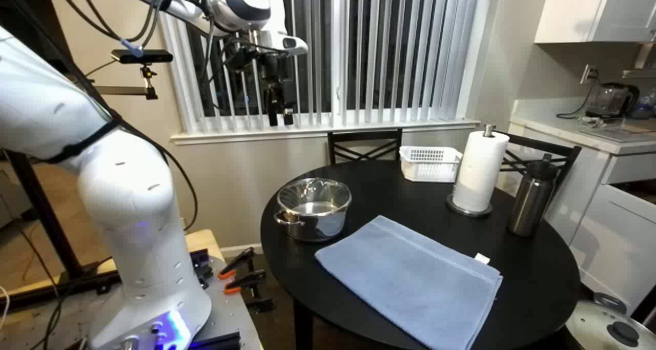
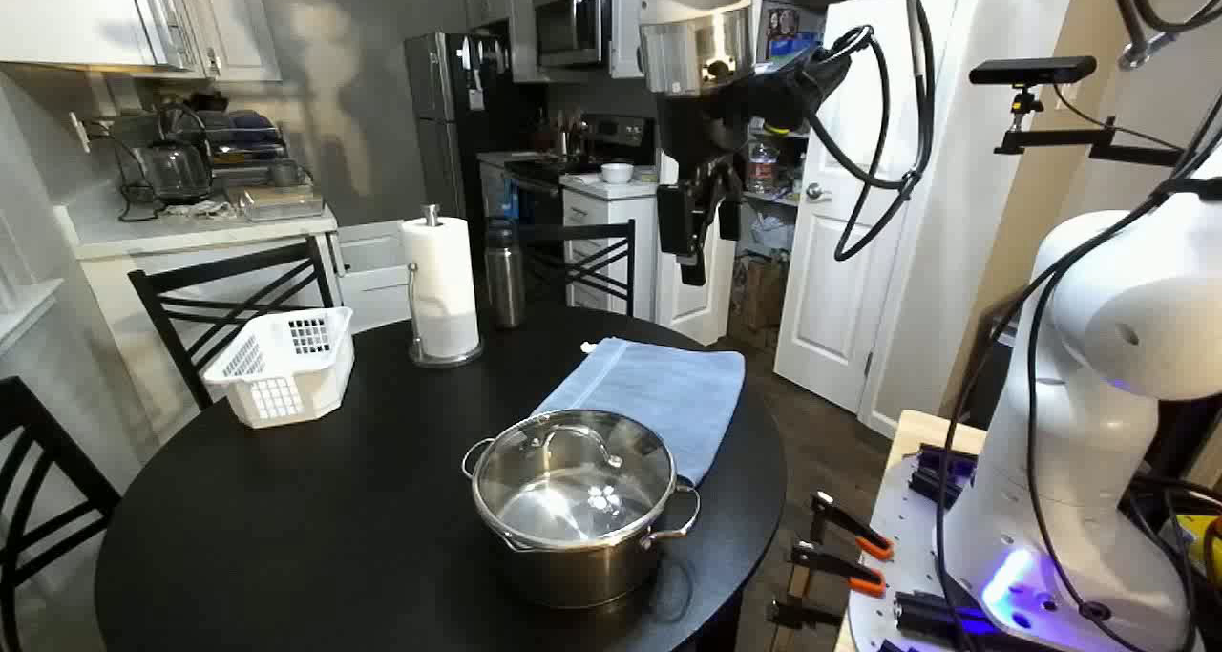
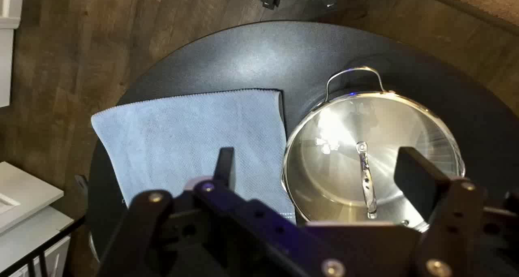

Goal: Take the lid off of the pot

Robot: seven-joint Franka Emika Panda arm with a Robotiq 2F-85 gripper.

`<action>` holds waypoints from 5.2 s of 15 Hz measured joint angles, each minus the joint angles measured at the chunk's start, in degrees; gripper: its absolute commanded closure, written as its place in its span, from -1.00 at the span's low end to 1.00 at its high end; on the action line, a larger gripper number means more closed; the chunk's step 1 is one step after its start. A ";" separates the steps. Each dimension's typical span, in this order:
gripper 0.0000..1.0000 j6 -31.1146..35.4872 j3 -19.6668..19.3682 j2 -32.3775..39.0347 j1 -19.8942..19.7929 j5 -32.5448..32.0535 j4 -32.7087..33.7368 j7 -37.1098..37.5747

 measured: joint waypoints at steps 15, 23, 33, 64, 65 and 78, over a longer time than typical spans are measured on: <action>-1.00 3.44 -0.43 1.54 0.43 -1.19 0.12 -0.05; -1.00 29.20 -6.12 16.11 2.57 0.51 -2.05 -8.83; -1.00 31.07 -8.27 27.02 4.01 -1.38 -0.04 -14.91; 0.16 37.85 -9.94 41.45 7.61 0.70 5.66 -11.71; 0.28 37.85 -10.04 41.50 7.61 0.76 5.75 -11.71; 0.91 37.85 -9.89 41.93 7.76 0.89 5.73 -11.72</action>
